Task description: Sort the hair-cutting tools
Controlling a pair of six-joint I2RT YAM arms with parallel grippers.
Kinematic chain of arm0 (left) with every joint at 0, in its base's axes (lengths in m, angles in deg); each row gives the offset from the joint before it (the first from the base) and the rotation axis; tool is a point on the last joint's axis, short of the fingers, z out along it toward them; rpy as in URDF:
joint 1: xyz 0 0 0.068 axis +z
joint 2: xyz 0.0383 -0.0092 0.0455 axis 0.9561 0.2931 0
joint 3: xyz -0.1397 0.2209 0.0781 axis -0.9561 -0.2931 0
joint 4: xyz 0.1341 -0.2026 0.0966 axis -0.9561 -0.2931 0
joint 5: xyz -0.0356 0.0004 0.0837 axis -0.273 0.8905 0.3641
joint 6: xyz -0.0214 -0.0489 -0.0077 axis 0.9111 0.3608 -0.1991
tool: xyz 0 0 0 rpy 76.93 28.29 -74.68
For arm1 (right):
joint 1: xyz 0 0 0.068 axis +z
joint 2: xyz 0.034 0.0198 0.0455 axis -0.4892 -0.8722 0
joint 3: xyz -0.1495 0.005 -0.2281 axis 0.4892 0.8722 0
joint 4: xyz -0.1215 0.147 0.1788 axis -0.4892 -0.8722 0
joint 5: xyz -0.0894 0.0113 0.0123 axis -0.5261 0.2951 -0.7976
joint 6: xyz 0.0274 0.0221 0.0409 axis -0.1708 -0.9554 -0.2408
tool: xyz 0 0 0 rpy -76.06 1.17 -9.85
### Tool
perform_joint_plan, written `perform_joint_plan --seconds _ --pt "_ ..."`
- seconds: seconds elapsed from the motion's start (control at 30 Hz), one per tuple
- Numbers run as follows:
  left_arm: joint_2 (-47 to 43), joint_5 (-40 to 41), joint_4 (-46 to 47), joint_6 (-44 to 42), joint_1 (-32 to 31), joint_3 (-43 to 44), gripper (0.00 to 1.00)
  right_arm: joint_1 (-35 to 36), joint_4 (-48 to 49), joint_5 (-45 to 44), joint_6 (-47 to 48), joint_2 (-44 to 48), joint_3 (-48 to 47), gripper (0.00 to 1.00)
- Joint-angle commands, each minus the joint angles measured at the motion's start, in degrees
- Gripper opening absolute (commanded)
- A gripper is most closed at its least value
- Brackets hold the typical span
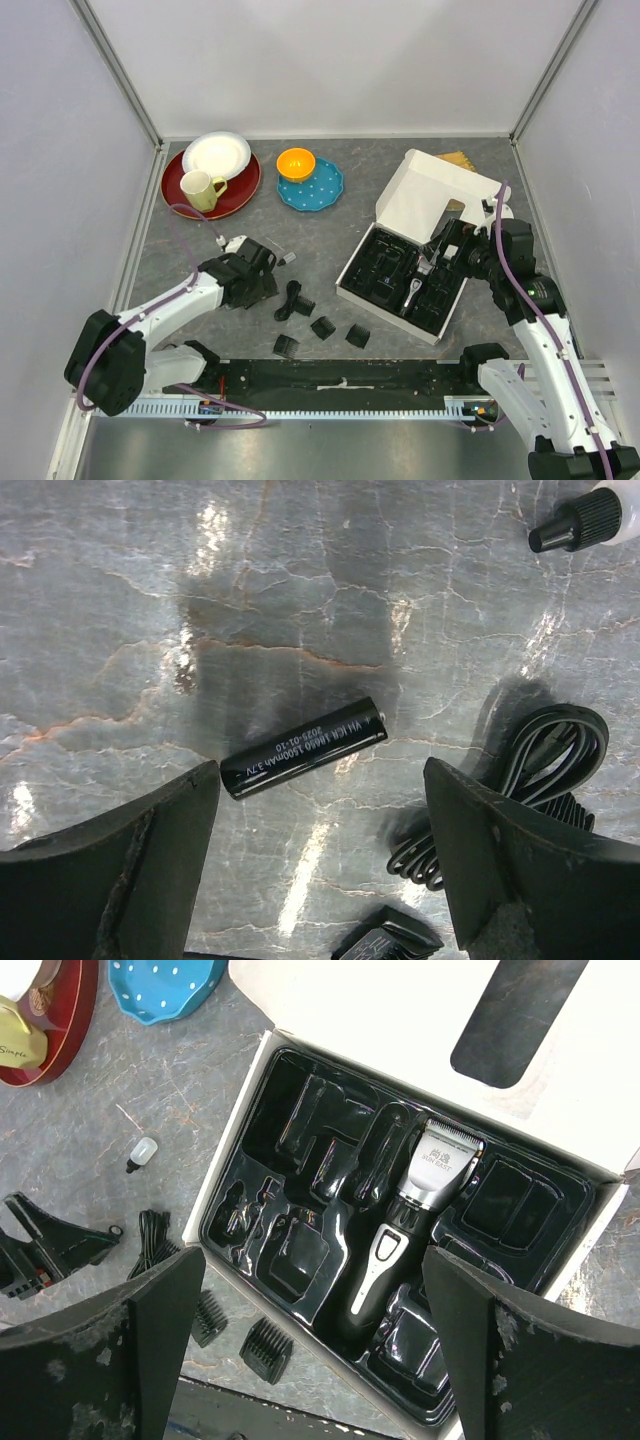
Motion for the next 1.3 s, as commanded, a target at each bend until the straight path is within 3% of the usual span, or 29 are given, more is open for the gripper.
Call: perform_joint_plan --seconds 0.0,0.2,0.53,0.83,0.97,1.1,1.27 --pt "2.16 -2.69 4.69 -2.4 0.37 -0.15 0.89 0.09 2.18 0.03 0.56 0.98 0.25 0.98" --pt "3.66 -5.06 8.03 -1.78 0.37 -3.23 0.87 0.09 1.56 -0.06 0.65 2.03 0.6 0.98" --pt "5.24 -4.36 9.35 -3.79 0.37 -2.62 0.63 -0.08 1.47 -0.23 0.47 2.82 0.86 0.98" --pt "7.97 -8.39 11.99 -8.98 0.37 -1.91 0.61 0.09 1.03 -0.85 -0.84 3.7 1.13 0.98" --pt "9.19 -9.63 12.96 -11.44 0.37 -1.04 0.68 0.01 1.12 -0.23 -1.72 3.44 0.86 0.98" --pt "11.04 -9.55 11.65 -12.59 0.45 1.15 0.82 0.09 1.12 0.82 -2.69 3.09 0.43 0.98" --pt "13.15 -7.18 9.45 -14.34 0.37 4.06 0.85 0.09 1.21 0.65 -2.95 3.09 -0.19 0.98"
